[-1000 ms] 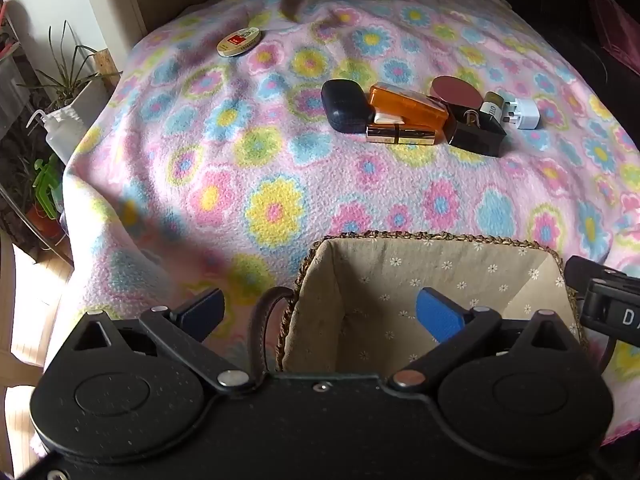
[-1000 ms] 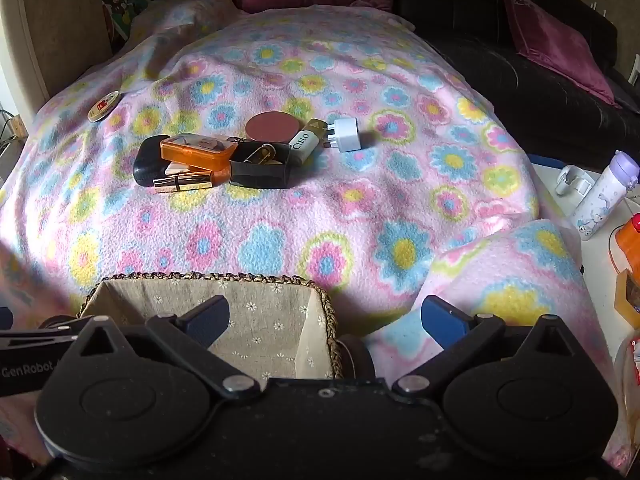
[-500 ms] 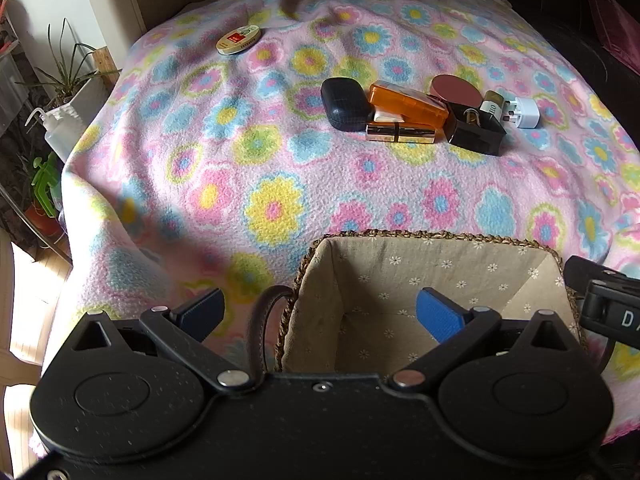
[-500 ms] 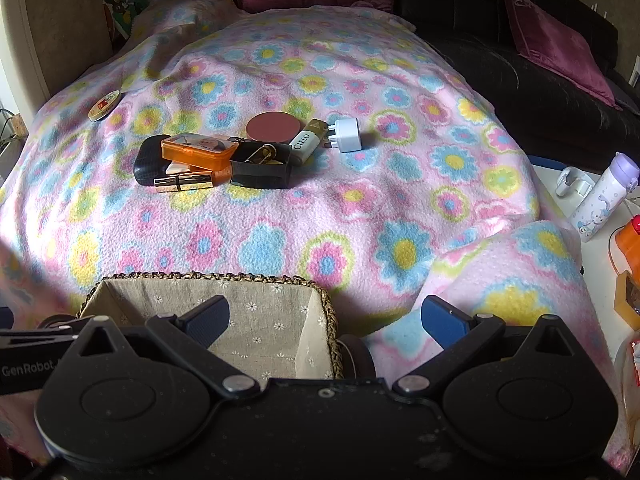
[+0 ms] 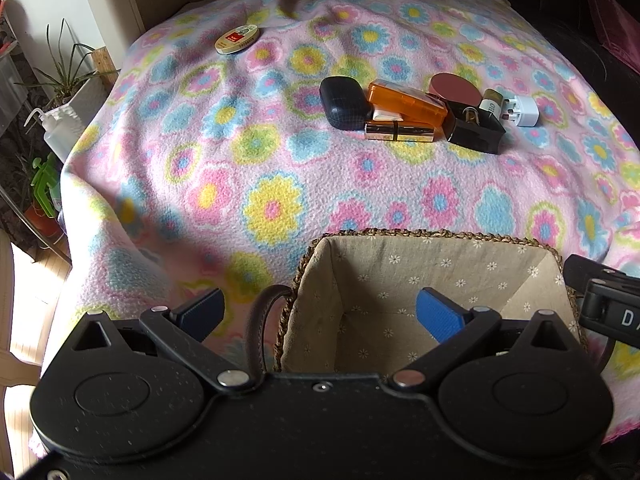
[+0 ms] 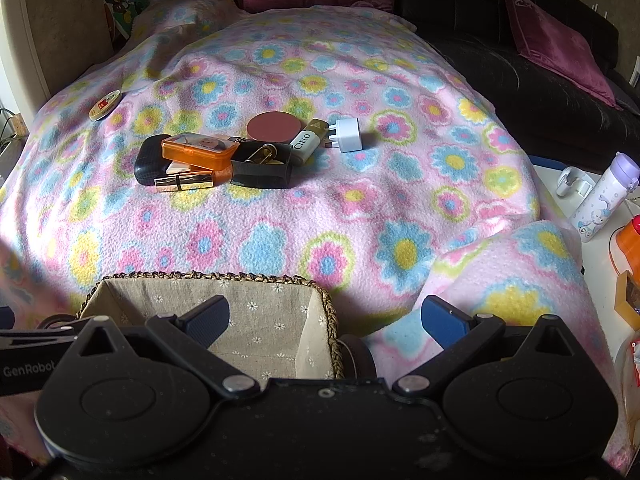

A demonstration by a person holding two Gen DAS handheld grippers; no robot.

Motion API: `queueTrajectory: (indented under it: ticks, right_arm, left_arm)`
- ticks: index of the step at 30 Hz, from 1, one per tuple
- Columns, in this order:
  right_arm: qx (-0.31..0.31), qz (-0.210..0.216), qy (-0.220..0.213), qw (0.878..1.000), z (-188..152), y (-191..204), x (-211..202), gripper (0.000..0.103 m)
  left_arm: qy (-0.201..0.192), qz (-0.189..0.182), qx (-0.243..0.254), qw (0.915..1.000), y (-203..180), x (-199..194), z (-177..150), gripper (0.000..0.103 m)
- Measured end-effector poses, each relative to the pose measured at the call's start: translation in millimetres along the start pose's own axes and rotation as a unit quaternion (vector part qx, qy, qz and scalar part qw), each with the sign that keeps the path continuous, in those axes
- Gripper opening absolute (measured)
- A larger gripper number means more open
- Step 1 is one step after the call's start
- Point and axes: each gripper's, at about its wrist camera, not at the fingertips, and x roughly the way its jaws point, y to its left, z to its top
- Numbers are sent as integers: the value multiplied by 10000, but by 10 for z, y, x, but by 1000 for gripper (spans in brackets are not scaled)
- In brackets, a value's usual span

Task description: Organize rigid objects

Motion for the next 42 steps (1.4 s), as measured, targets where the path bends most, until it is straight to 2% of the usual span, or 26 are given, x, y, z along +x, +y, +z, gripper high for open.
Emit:
queueTrajectory:
  ticks: [36, 42]
  right_arm:
    - [-11, 9, 10, 10000, 11, 1, 19, 103]
    - [-69, 24, 18, 10000, -7, 34, 18, 103]
  left_arm:
    - [-2, -3, 1, 10000, 0, 25, -22, 99]
    - [68, 11, 43, 10000, -7, 38, -54, 93]
